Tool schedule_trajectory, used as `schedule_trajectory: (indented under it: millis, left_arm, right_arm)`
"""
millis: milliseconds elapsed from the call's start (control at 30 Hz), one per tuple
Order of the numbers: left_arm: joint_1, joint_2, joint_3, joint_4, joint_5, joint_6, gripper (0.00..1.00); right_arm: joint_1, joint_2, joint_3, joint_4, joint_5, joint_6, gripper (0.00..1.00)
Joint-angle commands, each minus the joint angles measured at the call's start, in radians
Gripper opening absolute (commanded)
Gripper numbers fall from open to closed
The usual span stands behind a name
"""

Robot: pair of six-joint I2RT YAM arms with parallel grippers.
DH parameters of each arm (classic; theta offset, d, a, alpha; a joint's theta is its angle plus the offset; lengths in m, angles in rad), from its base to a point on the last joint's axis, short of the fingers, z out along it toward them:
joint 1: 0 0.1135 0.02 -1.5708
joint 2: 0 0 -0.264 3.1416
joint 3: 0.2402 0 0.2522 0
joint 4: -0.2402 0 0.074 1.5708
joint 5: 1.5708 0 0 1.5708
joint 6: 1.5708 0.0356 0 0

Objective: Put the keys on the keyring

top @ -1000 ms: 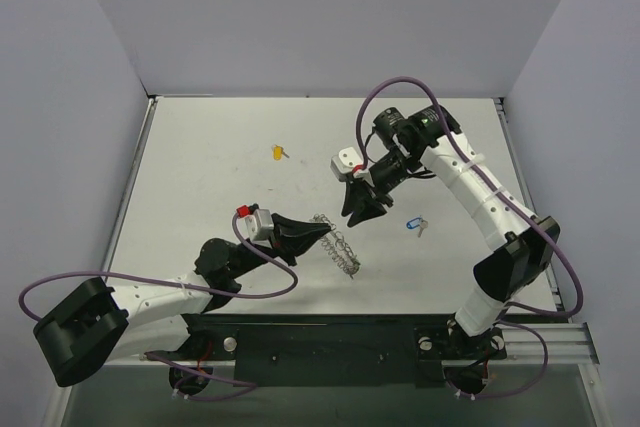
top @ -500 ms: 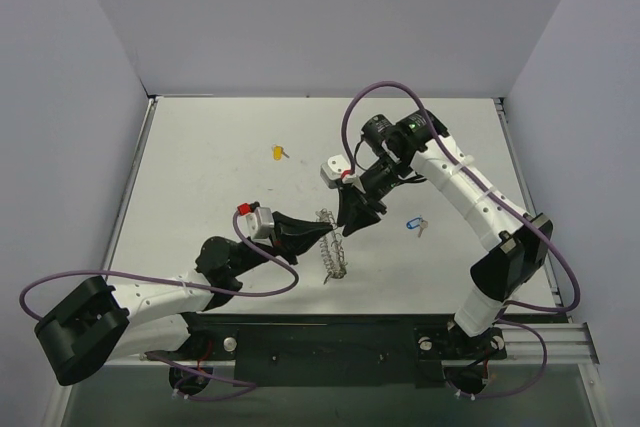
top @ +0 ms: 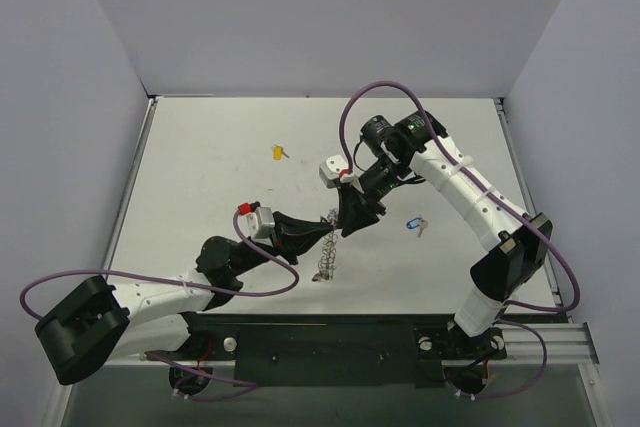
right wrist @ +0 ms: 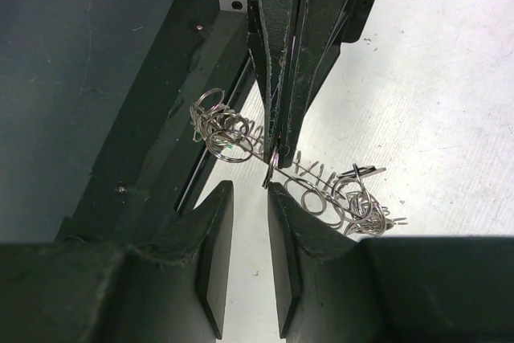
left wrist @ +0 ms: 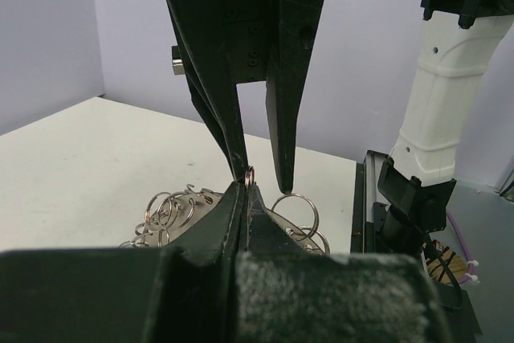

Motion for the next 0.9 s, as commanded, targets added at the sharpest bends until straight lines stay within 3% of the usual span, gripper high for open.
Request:
schedule_trajectory:
  millis: [0,333,500,733,800,833,867]
  left_arm:
    - [-0.001,0.003,0.057,0.182,-0.01,-0.006,0.0]
    - [-0.012,0.006,0.058,0.162,-0.042,0.009,0.0]
    - [-0.016,0.013,0.052,0.161,-0.059,0.014,0.0]
    - [-0.016,-0.001,0.029,0.15,-0.094,-0.005,0.0]
    - [-0.012,-0.032,0.024,0.097,-0.097,-0.005,0.11]
    - [-0.012,-0.044,0.024,0.033,-0.1,0.0,0.24]
    - [-0.012,-0.078,0.024,-0.01,-0.1,0.003,0.31]
  right_arm:
    - [0.008,-0.021,-0.001,-0.018,-0.049,0.02,0.19]
    - [0.015,-0.023,-0.013,0.056,-0.028,0.118,0.11]
    - [0.016,-0.029,-0.017,0.082,-0.017,0.156,0.0]
    - [0.027,-0.052,-0.027,0.162,0.078,0.306,0.0]
    - [0.031,-0.06,-0.025,0.17,0.135,0.387,0.0]
    - [0.033,-0.063,-0.021,0.171,0.172,0.409,0.0]
    - [0.039,-0.06,-0.013,0.164,0.19,0.446,0.0]
